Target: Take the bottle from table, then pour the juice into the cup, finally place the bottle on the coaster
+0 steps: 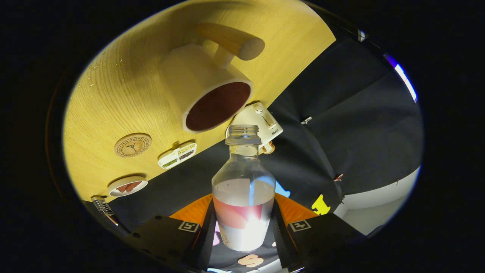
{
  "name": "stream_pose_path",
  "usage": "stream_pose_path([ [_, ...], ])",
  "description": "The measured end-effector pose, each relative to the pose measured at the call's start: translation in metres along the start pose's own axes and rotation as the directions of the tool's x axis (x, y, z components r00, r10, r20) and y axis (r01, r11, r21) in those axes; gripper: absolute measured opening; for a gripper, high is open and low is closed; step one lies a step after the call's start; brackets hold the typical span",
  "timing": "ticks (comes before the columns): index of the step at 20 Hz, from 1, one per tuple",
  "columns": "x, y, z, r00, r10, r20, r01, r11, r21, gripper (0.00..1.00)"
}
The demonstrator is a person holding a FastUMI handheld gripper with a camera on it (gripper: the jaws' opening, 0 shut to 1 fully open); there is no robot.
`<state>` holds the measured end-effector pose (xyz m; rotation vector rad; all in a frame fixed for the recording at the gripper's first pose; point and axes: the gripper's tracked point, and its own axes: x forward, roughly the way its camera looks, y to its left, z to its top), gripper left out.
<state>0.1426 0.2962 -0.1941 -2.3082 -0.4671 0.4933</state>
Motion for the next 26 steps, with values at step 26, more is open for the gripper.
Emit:
stream_pose_path([
  [26,-0.029,0.057,-0.007,0.965,0.24,-0.109,-0.06,0.602,0.796,0.71],
])
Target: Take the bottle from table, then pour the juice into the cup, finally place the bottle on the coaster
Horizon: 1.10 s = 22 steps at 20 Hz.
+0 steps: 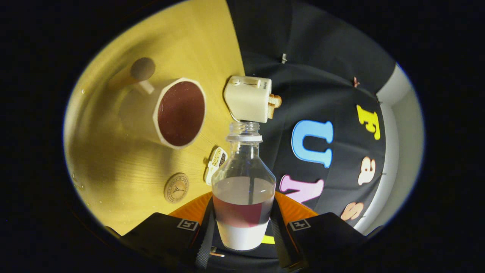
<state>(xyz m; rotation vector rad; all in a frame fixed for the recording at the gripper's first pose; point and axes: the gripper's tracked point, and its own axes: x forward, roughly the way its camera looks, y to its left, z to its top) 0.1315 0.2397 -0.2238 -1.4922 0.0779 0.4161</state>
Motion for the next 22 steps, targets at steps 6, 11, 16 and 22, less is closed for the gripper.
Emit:
stream_pose_path([
  [6,-0.01,0.017,0.007,0.999,0.047,0.004,-0.045,0.923,0.383,0.71],
  [11,-0.015,0.009,0.021,0.997,0.035,0.07,-0.075,0.681,0.729,0.71],
  [16,-0.019,-0.039,0.016,0.99,-0.09,0.111,-0.076,0.325,0.943,0.71],
  [22,-0.01,-0.08,0.001,0.974,-0.191,0.121,-0.097,0.126,0.987,0.72],
])
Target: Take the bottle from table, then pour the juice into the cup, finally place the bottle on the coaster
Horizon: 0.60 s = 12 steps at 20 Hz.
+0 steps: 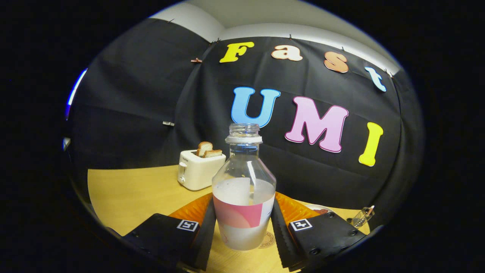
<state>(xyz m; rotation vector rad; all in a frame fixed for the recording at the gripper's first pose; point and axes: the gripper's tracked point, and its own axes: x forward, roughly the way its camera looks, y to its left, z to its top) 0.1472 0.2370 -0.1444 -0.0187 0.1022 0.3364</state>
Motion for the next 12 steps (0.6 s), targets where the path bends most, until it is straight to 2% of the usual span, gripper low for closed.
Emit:
stream_pose_path([
  [4,0.019,-0.045,0.007,0.996,-0.086,0.028,0.081,0.988,0.131,0.72],
  [7,0.036,-0.074,-0.015,0.99,-0.138,-0.004,0.136,0.964,0.228,0.72],
  [9,0.043,-0.094,-0.034,0.984,-0.178,-0.026,0.179,0.951,0.254,0.72],
  [12,0.053,-0.105,-0.062,0.982,-0.185,-0.045,0.191,0.948,0.254,0.73],
])
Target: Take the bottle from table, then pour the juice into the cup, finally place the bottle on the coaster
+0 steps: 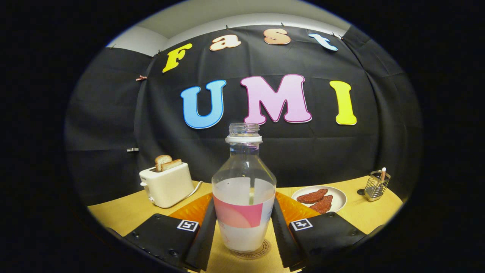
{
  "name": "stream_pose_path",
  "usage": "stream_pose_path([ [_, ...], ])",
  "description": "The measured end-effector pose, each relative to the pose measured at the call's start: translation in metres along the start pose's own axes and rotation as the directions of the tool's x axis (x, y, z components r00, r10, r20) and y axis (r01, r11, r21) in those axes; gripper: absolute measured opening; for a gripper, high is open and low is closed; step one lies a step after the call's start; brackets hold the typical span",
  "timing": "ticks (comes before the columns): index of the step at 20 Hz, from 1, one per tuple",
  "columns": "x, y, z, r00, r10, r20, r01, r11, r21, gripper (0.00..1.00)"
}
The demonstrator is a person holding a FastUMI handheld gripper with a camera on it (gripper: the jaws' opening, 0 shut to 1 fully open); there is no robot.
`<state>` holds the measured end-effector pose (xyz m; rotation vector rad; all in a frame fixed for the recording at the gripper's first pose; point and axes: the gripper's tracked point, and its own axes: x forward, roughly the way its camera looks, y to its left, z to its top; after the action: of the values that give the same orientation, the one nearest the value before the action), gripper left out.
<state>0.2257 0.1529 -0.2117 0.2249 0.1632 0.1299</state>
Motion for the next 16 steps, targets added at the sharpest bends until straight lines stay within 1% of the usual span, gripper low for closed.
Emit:
stream_pose_path([
  [3,0.011,-0.005,-0.024,1.0,0.017,-0.016,-0.016,0.999,0.027,0.73],
  [6,0.017,-0.008,-0.046,0.999,0.019,-0.034,-0.018,1.0,0.007,0.73],
  [10,0.023,-0.01,-0.061,0.999,0.023,-0.044,-0.022,1.0,0.015,0.73],
  [16,0.03,-0.008,-0.075,0.998,0.028,-0.055,-0.028,1.0,-0.01,0.74],
])
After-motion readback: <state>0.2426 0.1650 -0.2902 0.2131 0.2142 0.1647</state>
